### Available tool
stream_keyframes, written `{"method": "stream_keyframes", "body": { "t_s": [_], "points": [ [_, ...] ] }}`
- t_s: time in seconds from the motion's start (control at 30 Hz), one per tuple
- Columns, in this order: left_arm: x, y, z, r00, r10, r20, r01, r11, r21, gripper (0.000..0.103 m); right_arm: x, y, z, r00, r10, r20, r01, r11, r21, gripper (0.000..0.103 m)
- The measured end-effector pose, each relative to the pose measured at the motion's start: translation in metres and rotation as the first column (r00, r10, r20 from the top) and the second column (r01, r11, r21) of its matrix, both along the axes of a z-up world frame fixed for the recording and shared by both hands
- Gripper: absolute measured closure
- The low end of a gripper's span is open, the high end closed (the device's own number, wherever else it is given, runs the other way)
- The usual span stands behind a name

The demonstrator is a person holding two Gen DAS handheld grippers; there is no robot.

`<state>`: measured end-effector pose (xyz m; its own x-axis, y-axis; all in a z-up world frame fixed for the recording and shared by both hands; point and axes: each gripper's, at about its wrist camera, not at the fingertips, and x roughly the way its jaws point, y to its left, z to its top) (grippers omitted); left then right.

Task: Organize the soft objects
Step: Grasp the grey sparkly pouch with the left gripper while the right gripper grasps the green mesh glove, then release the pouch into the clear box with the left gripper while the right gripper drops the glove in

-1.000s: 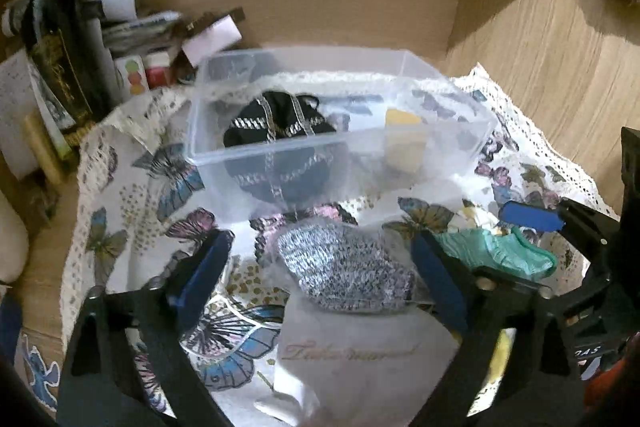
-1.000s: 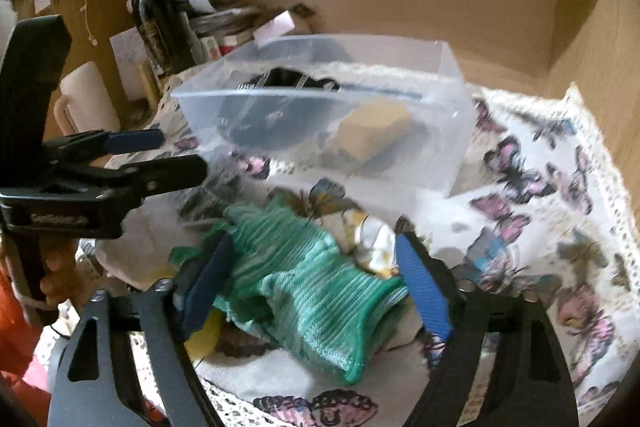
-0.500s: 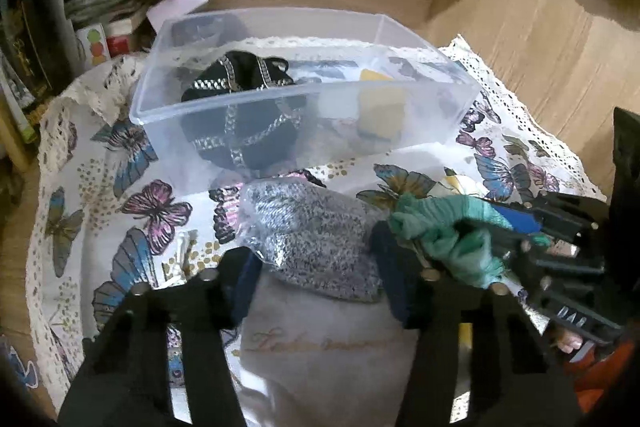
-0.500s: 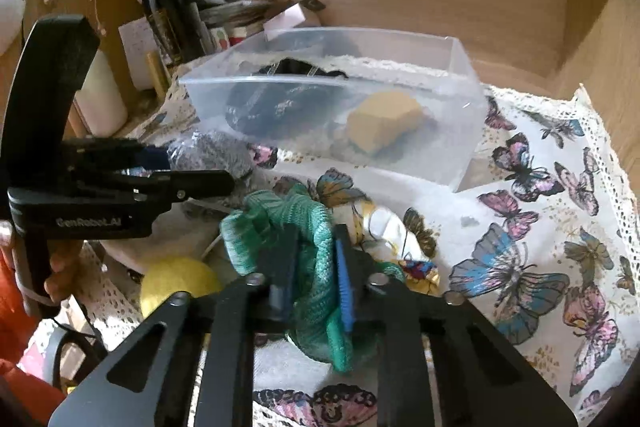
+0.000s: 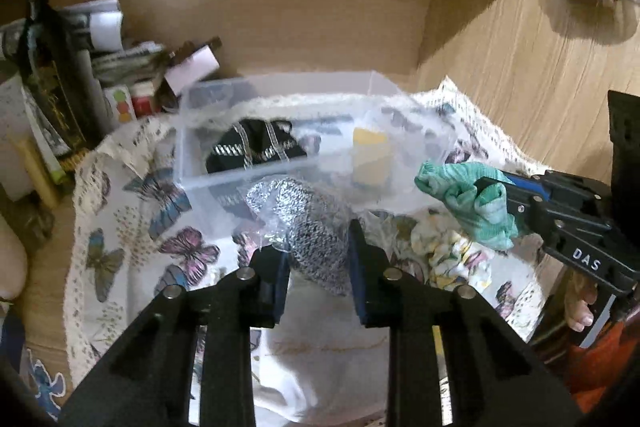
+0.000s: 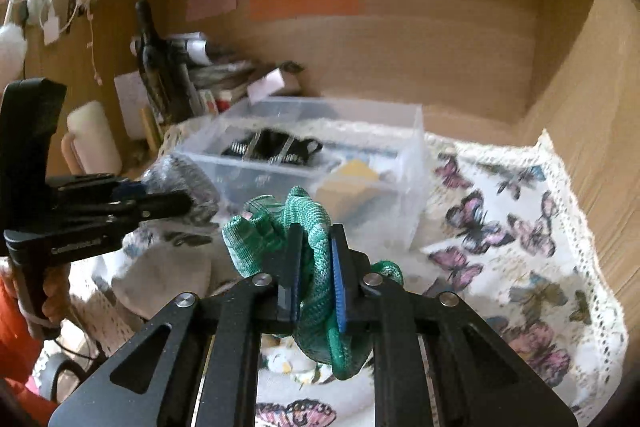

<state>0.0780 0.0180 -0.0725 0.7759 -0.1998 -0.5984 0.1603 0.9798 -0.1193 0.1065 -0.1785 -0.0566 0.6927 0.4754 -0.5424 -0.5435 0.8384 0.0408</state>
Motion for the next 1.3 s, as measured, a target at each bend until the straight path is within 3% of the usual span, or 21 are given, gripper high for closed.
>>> {"method": "stream_keyframes", "body": {
  "t_s": [0.3,0.67,0.93,1.3],
  "points": [
    [-0.005,0.012,0.04,0.989,0.055,0.134,-0.054,0.998,-0.011,0.077,0.012,0.0,0.038,0.992,-0.037,0.117,0.034,0.999,0.023,0.092],
    [0.017,0.022,0.07,0.965,0.127,0.228,-0.13,0.991,0.0,0.077,0.044,0.015,0.07,0.974,-0.077,0.213,0.074,0.997,0.023,0.092],
    [0.05,0.028,0.062,0.974,0.134,0.182,-0.137,0.991,0.004,0.077,0.074,0.045,0.065,0.982,-0.045,0.182,0.05,0.998,-0.023,0.092],
    [0.096,0.03,0.022,0.993,0.11,0.046,-0.112,0.993,0.031,0.077,0.114,0.079,0.024,0.999,-0.007,0.045,0.012,0.993,-0.114,0.092]
  ]
}}
